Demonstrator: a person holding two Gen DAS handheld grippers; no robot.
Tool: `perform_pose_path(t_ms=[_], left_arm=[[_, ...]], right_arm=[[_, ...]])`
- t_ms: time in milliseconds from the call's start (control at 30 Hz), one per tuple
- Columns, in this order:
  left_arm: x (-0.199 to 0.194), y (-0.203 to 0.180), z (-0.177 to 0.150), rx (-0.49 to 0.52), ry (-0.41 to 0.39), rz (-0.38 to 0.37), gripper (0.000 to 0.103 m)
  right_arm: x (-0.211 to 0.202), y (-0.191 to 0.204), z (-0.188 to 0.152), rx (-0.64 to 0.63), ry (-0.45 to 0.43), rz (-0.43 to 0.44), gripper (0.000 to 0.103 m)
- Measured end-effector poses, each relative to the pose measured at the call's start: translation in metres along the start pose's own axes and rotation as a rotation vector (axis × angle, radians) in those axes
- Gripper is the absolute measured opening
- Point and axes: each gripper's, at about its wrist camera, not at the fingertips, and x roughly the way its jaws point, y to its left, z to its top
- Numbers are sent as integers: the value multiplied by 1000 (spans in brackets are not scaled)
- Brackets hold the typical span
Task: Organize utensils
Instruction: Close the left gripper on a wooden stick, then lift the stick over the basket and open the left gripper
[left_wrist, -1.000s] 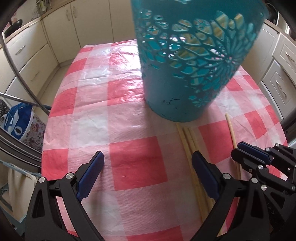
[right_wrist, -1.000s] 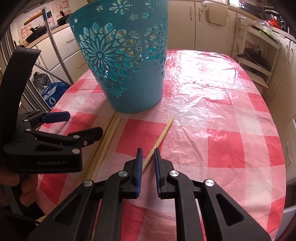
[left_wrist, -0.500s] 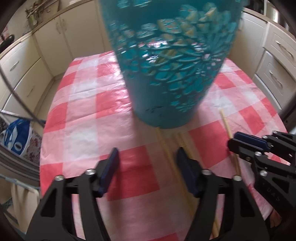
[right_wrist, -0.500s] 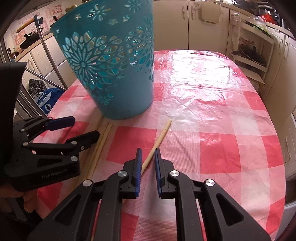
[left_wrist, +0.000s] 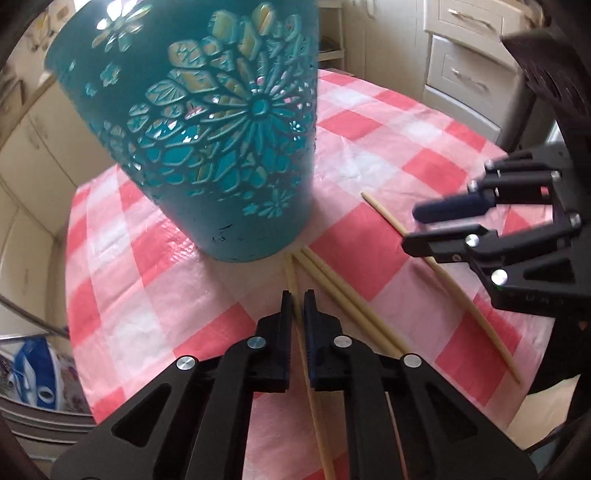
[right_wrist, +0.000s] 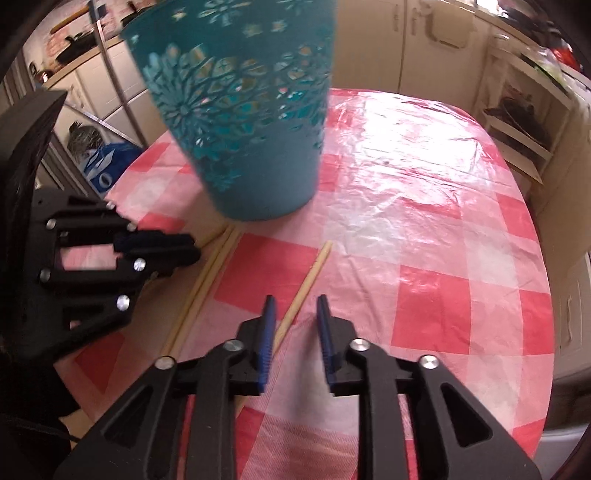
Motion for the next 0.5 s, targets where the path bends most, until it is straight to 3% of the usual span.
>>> perform_pose_path(t_ms=[67,100,167,200,233,267,367,500], left_arm=[[2,7,2,-64,14,-5,11],[3,11,3,-102,25,4,21],[3,22,3,-179,45,20,36],[4,28,2,-212,48,9,37],[4,30,2,-235,42,0,37],[4,31,0,-231,41,5,36],[2,28,0,-218,37,8,20],[1,24,1,-212,43,31,20]], right_arm=[[1,2,0,10,-10,-4,37],[2,3,1,14,-10,-6,39],[5,5,1,10,-12,-10,37],[5,6,1,-7,-12,-5,32],[5,10,2,-25,-7,7,18],[4,11,1,-45,-1,17,10],[3,21,-1,-107,16,24,10],[8,17,3,-73,17,-10,14]])
